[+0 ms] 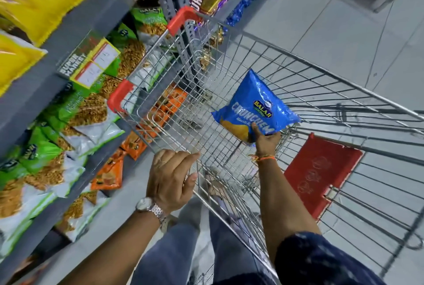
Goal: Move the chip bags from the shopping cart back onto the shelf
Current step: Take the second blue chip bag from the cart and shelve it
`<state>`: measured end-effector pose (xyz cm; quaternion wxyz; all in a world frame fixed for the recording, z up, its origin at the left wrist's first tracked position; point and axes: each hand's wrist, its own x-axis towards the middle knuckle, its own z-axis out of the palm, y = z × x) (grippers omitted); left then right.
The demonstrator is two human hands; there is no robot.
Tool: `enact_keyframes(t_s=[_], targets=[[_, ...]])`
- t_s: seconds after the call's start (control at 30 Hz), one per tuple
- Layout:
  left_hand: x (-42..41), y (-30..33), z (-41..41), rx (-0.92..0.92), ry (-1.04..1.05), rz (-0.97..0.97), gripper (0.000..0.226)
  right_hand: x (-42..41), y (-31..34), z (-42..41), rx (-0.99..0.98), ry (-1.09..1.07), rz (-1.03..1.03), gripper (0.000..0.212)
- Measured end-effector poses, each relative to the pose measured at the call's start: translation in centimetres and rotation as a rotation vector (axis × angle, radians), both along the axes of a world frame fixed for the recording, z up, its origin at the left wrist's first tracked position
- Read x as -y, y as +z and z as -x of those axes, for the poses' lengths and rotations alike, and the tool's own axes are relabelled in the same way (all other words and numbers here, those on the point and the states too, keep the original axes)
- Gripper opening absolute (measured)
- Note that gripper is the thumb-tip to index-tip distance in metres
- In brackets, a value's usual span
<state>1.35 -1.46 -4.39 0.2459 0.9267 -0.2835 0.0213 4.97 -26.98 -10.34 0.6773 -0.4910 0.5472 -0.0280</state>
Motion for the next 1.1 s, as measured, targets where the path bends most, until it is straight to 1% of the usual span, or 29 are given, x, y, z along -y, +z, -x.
enact_keyframes(t_s=[0.03, 0.07, 0.13, 0.23, 0.37, 0.47, 0.53, 0.63, 0.8, 1.0, 1.1], targets=[[0.1, 0.1, 0.0, -0.006, -0.003, -0.006, 0.065, -0.4, 0.2, 0.2, 0.031, -0.021, 0.094, 0.054], [0.2, 0.3, -0.1, -0.011, -0.002, -0.015, 0.066, -0.5, 0.1, 0.3, 0.053, 0.014, 0.143, 0.054], [0.2, 0.8, 0.0, -0.025, 0.006, -0.039, 0.064, -0.8, 0.6, 0.6, 0.052, 0.045, 0.166, 0.053], [-0.1, 1.7, -0.1, -0.087, 0.009, -0.104, 0.05, -1.0, 0.7, 1.2, 0.119, 0.119, 0.199, 0.051], [-0.4, 3.7, -0.3, -0.178, 0.036, -0.199, 0.037, -2.4, 3.7, 1.0, 0.264, 0.236, 0.241, 0.04], [-1.2, 6.7, -1.0, -0.156, 0.07, -0.229, 0.033, -3.9, 8.1, -0.2, 0.375, 0.295, 0.286, 0.035], [-2.2, 9.4, -1.6, -0.099, 0.093, -0.192, 0.034, -4.7, 11.6, -1.3, 0.463, 0.347, 0.304, 0.034], [-4.7, 15.0, -2.2, 0.04, 0.179, -0.093, 0.031, -6.4, 18.5, -3.1, 0.604, 0.43, 0.376, 0.033], [-10.2, 25.8, -2.4, 0.328, 0.35, 0.023, 0.028, -10.2, 29.3, -5.5, 0.86, 0.587, 0.463, 0.036], [-19.8, 36.9, -1.8, 0.732, 0.583, 0.059, 0.027, -16.4, 41.5, -6.5, 1.155, 0.732, 0.461, 0.031], [-24.1, 39.7, -0.4, 0.823, 0.719, 0.048, 0.025, -19.5, 46.2, -6.4, 1.274, 0.74, 0.45, 0.032]])
